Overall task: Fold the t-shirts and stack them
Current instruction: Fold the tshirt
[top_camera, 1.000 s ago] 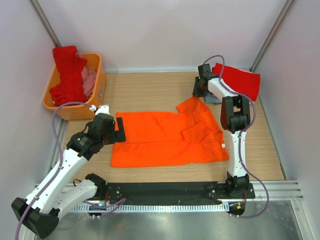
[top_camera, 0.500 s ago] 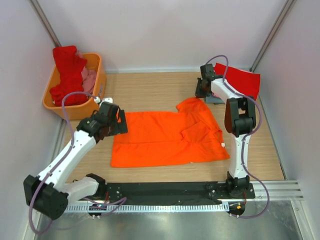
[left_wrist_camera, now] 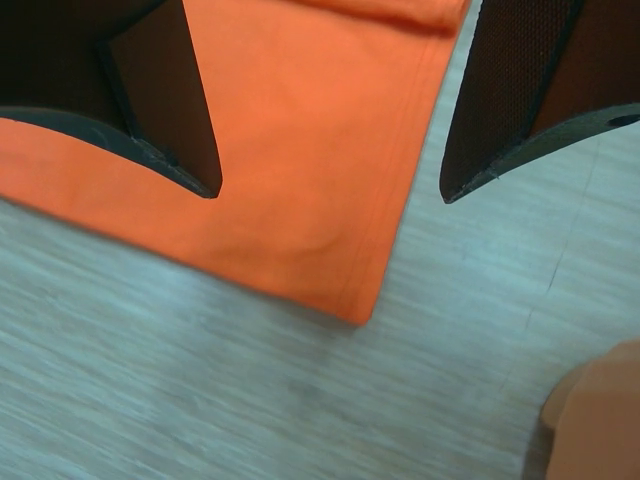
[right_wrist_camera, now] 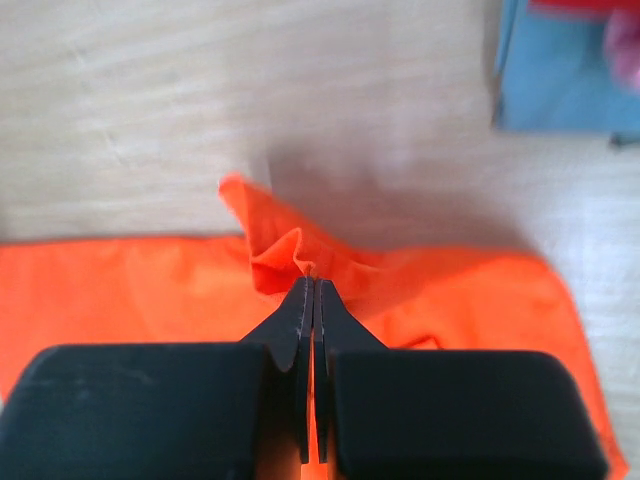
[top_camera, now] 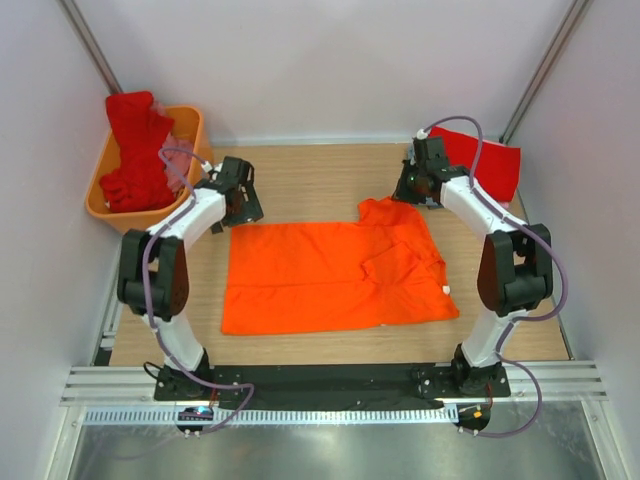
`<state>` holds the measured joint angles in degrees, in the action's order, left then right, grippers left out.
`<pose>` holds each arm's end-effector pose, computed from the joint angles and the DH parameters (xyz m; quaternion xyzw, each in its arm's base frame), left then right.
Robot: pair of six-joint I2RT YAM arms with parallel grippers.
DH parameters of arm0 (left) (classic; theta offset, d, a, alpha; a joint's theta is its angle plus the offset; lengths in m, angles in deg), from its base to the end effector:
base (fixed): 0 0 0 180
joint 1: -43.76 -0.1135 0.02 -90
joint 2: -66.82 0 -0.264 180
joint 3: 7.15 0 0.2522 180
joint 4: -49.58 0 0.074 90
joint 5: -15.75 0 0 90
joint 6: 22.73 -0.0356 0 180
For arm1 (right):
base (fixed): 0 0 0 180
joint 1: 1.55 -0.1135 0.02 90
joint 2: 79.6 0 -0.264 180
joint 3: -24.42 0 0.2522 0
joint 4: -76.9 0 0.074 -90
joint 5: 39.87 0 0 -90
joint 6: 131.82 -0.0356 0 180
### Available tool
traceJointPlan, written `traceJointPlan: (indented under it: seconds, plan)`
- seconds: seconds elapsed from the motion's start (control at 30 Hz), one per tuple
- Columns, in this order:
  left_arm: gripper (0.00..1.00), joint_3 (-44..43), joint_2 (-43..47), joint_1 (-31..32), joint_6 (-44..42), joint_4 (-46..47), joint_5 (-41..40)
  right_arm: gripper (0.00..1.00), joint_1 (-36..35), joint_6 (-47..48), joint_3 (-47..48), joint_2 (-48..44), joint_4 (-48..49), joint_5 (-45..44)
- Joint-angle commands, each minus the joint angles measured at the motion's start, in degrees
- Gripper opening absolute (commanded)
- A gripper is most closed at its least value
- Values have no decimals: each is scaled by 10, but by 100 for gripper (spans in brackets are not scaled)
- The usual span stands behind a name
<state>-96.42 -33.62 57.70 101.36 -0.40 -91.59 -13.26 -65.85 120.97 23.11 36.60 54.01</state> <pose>0.3591 -0.0782 0.2297 -0.2045 0.9361 0.0331 0.2844 0.3954 0.0844 0.2646 0.0871 0.9241 0.1437 0.3431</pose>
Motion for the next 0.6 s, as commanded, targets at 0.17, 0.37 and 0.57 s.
traceJointPlan:
  seconds: [0.17,0.37,0.57]
  plan:
    - [86,-47,-75,-29,3,50,4,1,-10,-4,-62,-77,11,12]
    - [81,-25,-91,-46,8,86,27,1,-10,-4,-69,-81,9,19]
    - [75,-24,-111,-50,15,107,32,1,-10,-1,-79,-80,12,22]
